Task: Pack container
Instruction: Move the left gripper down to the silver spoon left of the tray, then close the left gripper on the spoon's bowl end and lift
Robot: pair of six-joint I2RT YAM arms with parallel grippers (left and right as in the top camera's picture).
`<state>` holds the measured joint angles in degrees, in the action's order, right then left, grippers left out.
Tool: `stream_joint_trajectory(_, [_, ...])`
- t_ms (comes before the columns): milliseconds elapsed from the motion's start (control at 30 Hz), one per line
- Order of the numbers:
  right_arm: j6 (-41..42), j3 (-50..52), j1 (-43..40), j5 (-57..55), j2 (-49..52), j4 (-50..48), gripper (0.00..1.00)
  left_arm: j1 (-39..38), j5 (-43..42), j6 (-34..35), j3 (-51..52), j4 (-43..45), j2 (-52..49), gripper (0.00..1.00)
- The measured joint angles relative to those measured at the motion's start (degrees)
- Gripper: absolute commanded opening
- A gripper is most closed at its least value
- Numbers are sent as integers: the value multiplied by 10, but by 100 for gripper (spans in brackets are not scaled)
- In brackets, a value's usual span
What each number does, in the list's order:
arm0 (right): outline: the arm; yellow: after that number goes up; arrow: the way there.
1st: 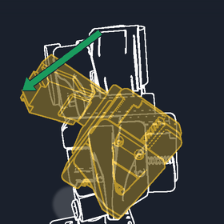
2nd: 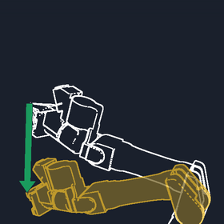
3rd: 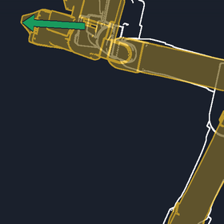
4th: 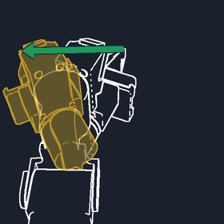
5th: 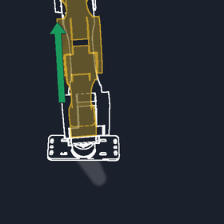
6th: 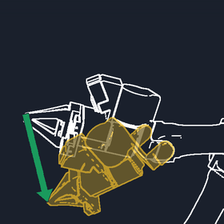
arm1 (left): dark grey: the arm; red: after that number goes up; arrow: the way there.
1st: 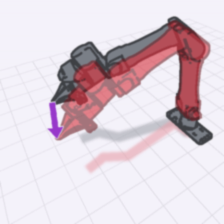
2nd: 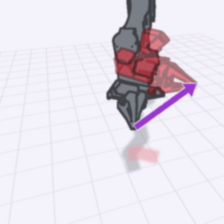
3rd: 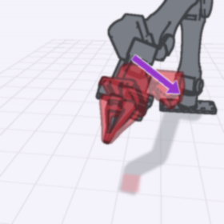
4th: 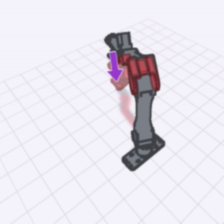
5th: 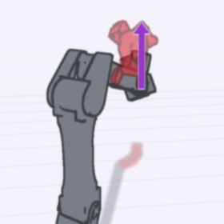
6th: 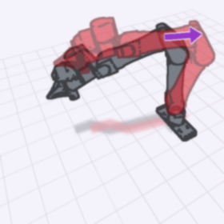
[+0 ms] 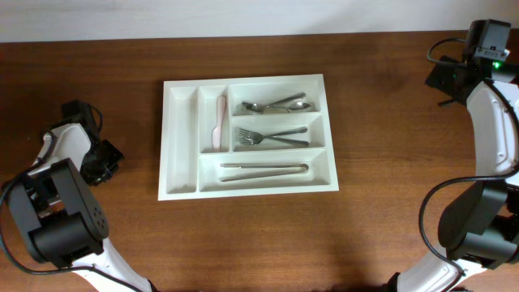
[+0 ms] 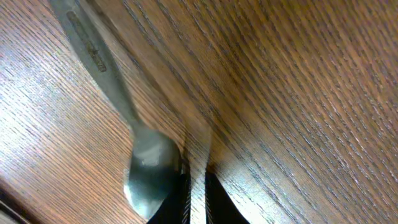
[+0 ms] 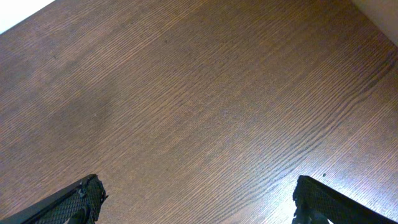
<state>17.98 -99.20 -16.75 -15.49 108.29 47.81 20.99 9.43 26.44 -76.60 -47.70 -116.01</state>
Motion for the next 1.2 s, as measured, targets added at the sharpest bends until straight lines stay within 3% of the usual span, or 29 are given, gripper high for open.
stream_joint_trajectory(167, [0, 0, 0, 0, 0, 0, 99, 1, -1, -1, 0, 21, 0, 43])
stream_joint_trajectory(300, [0, 0, 0, 0, 0, 0, 99, 7, -7, 0, -1, 49, 0, 56])
stream_joint_trajectory(900, [0, 0, 0, 0, 0, 0, 99, 86, -65, -20, -33, 54, -9, 59])
stream_joint_trajectory(1200, [0, 0, 0, 0, 0, 0, 99, 83, -78, -46, -69, 53, -9, 59])
